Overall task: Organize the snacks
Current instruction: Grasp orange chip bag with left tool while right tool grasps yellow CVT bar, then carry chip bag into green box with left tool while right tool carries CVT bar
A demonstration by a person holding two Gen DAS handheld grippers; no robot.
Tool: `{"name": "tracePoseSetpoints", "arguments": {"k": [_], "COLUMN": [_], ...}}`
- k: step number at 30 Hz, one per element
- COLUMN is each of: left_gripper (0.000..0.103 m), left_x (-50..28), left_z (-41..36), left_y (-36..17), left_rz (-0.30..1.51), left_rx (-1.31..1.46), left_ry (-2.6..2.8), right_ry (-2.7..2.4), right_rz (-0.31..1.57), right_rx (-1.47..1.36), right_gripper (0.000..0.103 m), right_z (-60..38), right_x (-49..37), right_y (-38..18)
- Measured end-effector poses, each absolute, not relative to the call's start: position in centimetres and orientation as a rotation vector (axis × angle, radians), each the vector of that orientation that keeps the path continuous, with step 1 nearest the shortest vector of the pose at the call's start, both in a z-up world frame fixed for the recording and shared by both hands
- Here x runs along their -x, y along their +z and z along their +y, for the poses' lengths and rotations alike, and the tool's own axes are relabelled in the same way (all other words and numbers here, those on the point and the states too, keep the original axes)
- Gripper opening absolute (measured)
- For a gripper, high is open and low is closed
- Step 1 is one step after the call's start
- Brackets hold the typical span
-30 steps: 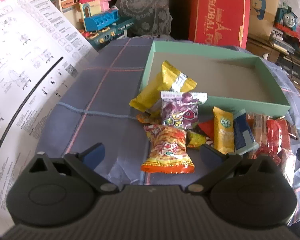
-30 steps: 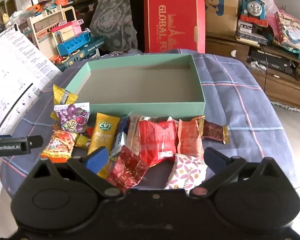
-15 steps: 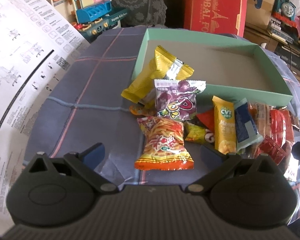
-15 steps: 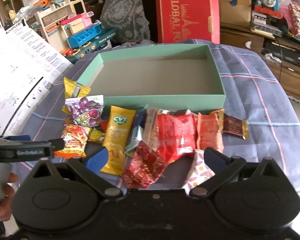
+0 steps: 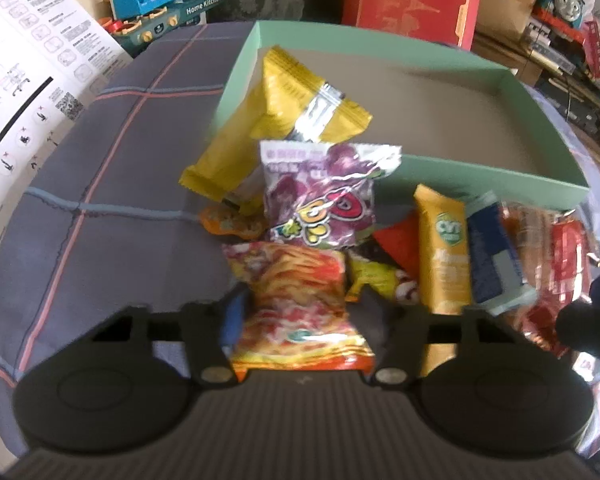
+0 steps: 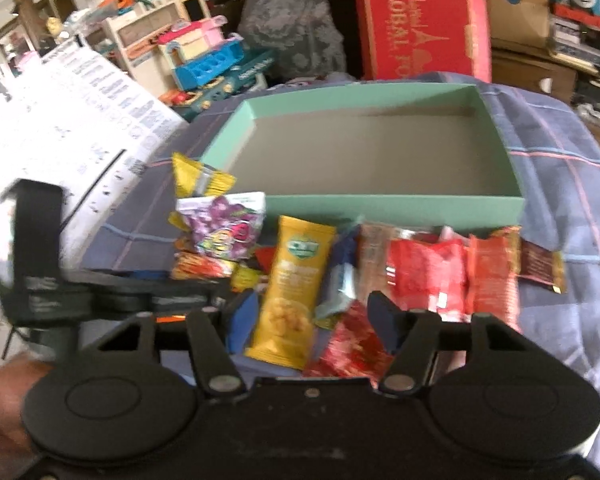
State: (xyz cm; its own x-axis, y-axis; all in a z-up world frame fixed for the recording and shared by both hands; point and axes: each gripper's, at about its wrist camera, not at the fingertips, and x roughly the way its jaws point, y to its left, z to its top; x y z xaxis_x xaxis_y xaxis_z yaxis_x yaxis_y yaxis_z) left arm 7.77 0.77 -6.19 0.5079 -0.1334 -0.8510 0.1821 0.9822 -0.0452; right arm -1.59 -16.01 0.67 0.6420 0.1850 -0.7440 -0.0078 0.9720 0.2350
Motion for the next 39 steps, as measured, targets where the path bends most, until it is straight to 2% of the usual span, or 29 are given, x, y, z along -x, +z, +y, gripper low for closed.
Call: {"name": "tracePoseSetpoints", "arguments": {"k": [2,4,7,12,16,17,19,25,29,31,33,39], "left_gripper": [0.052,0.053,0.055,0.066,0.068,0.066,0.054,0.053,0.055,0.052,0.050,0.050], "left_x": [-7.9,-7.6,-7.4,-7.4,-7.6,-7.7,-8.0,-7.6,-7.5,-7.5,-7.3,-6.4], "left_z": [1.8,2.8,4.1,5.4,4.5,4.1,3.7,4.2,4.7,4.6,4.5,4.6], "left_y": [-6.4,-6.5,-6.9,-7.1,-7.0,-7.1,-7.3,-7.2,-7.5,-7.2,-6.7,-4.8], "left_rz": [1.028,1.025,1.033,1.063,1.057,1.058,1.064,1.074,1.080,1.075,1.058,1.041], "left_rx": [-0.010,-0.003,-0.010,0.014,-0.028,-0.039,-0.057,-0.059,-0.057,-0.061,-0.066,-0.046], "left_ry": [-0.208,-0.208,-0.180,-0.190,-0.214,-0.210,-0.198,-0.191,-0.175,-0.172,-0.169,-0.180], "right_ry": [0.133,0.162,0.185,0.127,0.121,0.123,0.128,0.159,0.151,0.161,0.174,0.189], "right_rz": [0.884,0.915,0.958,1.015,1.037,1.036,1.034,1.031,1.019,1.005,1.004,0.999], "right_rx": [-0.216,-0.236,-0.254,-0.251,-0.274,-0.272,-0.288,-0.290,-0.224,-0.191,-0.209,-0.270], "right_gripper": [0.059,0.043,0.031,0.031,0.037,0.038,0.043,0.054,0.054,0.042,0.036,0.035], "right_z": [-15.4,-15.0,-14.3,-14.2,-14.6,-14.7,-14.8,-14.1,-12.9,-12.7,-12.6,-13.9], "right_x": [0.8,-0.2,-1.8,-4.1,-5.1,-5.4,-5.8,-6.9,-7.1,-7.0,-6.6,-5.3], "right_y": [0.5,-0.1,-1.5,-4.2,-5.1,-5.2,-5.3,-6.1,-6.4,-6.2,-5.9,-4.7]}}
